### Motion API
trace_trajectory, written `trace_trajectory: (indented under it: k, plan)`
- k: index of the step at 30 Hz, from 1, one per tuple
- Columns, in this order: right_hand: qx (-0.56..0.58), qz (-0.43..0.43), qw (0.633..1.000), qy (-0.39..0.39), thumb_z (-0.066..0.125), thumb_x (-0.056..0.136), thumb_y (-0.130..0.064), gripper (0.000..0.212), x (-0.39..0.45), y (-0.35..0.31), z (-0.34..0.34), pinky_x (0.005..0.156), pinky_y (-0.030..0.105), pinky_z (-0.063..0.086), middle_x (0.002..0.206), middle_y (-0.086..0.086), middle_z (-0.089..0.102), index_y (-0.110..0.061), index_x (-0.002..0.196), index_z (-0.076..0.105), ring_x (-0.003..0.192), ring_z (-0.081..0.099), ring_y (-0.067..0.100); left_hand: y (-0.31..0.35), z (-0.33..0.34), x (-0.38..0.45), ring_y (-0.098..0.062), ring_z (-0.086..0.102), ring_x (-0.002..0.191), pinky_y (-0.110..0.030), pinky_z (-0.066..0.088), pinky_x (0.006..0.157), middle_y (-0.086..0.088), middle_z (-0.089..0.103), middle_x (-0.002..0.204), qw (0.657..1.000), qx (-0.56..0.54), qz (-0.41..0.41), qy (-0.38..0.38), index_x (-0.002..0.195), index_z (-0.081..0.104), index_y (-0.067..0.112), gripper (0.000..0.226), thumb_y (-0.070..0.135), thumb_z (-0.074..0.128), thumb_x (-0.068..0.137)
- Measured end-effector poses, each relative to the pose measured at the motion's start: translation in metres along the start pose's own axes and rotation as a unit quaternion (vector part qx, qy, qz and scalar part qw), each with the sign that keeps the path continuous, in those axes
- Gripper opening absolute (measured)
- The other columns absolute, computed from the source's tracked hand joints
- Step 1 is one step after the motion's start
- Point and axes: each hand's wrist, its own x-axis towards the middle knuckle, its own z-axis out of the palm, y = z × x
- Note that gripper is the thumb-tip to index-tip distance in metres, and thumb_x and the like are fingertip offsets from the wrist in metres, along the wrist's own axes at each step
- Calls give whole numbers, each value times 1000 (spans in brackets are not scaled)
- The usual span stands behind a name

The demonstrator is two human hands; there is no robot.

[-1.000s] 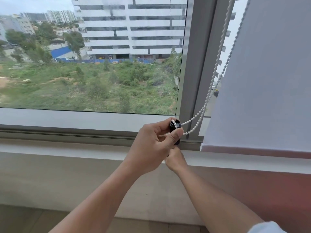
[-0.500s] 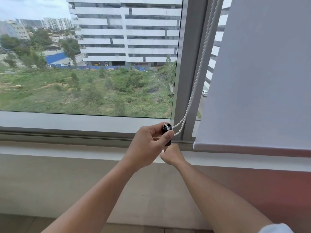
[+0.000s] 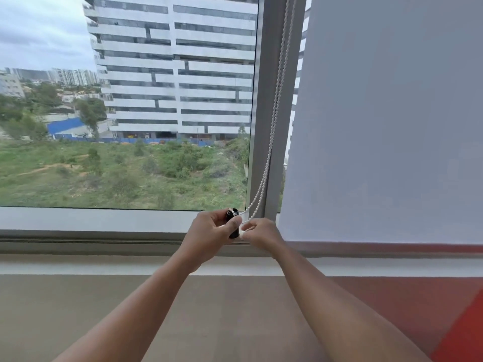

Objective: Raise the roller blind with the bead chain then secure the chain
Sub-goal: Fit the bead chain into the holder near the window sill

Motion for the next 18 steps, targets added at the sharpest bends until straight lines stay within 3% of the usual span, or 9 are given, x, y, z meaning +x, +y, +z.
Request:
trace_trajectory:
  k: [3,6,9,15,18]
  plan:
    - [33,-3,999,15,71,77,-15,13,-4,-13,-16,63,21,47,90,1,70,-16,90,71,84,64,16,1,-1,3,-15,65,75,-47,61,87,-6,71,79,1000,-1,-6,8,91,76,7,20,26,71,92]
    - [72,1,997,34,75,73,-15,11,-3,-24,-28,75,29,56,78,-1,70,-14,82,69,81,67,17,5,-2,4,-14,66,76,-45,61,87,-3,70,78,1000,-3,-5,4,92,77,10,16,24,70,93]
    - [130,13,990,44,75,73,-9,13,2,-33,-38,80,38,62,84,8,72,-8,85,69,83,72,21,9,-3,4,-14,65,77,-45,61,87,-3,69,79,1000,1,-2,4,94,76,10,13,21,69,94]
    - [257,18,966,-23,76,75,-6,18,-8,-58,-59,65,29,58,84,14,69,-4,90,65,76,67,21,13,-6,4,-16,65,81,-45,62,86,-6,68,83,1000,8,1,9,92,76,14,11,22,70,94]
    - [260,10,964,-60,71,80,-3,12,-18,-69,-67,70,30,58,82,11,67,-5,89,63,78,65,21,11,-7,4,-16,66,80,-46,62,86,-5,69,82,1000,7,0,13,91,76,16,10,24,71,93]
